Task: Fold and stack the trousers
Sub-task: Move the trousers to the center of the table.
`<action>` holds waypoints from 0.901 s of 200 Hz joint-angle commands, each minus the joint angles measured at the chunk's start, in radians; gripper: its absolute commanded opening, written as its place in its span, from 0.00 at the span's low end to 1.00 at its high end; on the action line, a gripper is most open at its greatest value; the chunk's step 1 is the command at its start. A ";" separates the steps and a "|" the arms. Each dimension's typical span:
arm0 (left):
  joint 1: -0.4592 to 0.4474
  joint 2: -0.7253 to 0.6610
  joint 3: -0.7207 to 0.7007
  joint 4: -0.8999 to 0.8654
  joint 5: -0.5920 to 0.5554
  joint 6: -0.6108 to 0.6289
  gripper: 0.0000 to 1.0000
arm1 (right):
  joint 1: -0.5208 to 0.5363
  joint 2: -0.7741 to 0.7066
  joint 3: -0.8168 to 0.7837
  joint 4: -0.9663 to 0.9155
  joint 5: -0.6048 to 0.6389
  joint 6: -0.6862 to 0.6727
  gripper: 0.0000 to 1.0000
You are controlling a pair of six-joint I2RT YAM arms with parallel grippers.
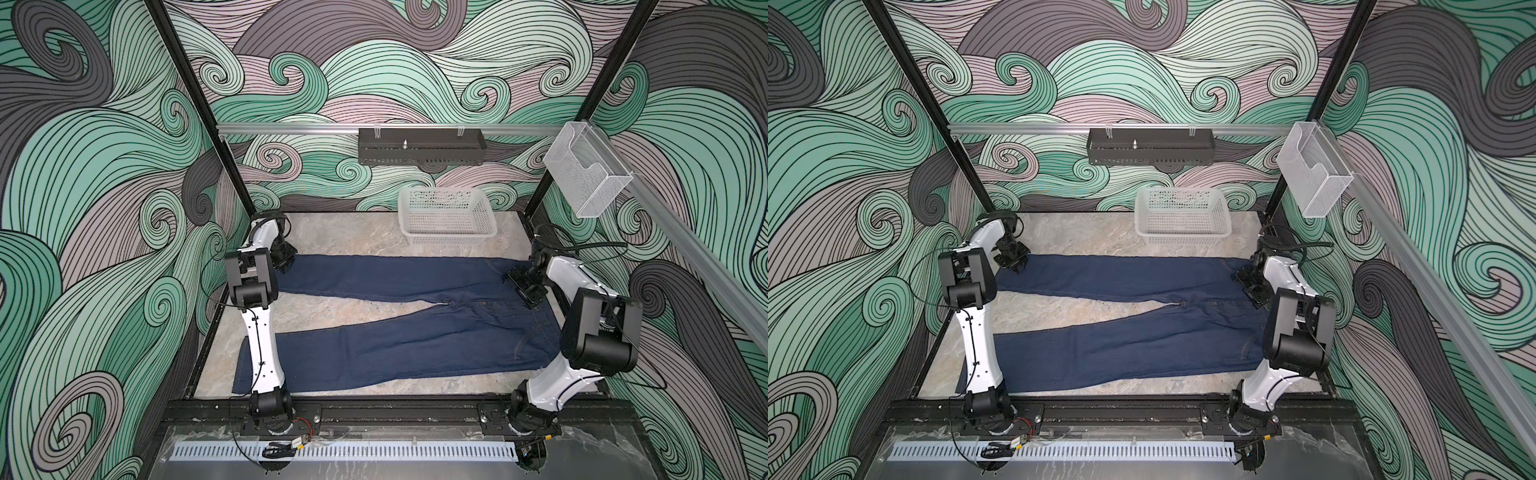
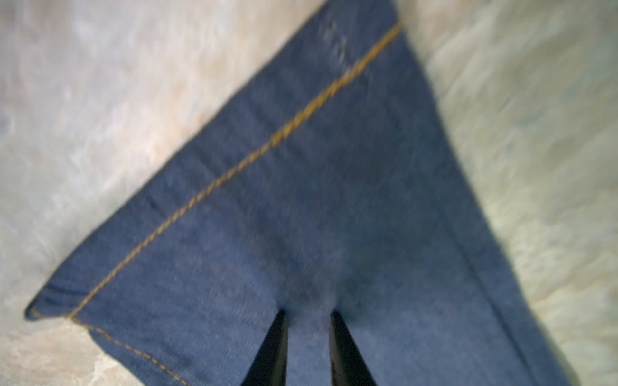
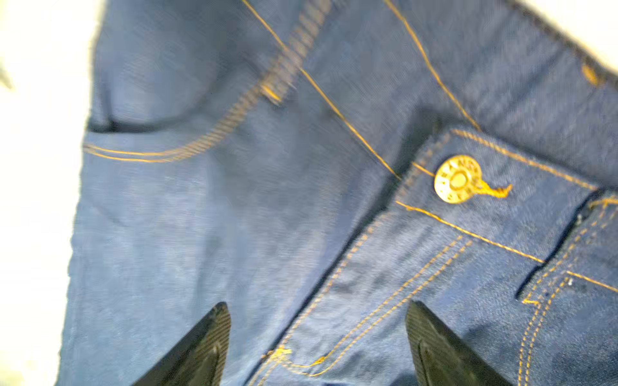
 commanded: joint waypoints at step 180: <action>-0.019 0.059 -0.043 0.023 0.179 0.037 0.27 | -0.008 0.359 0.251 0.030 0.060 0.043 0.23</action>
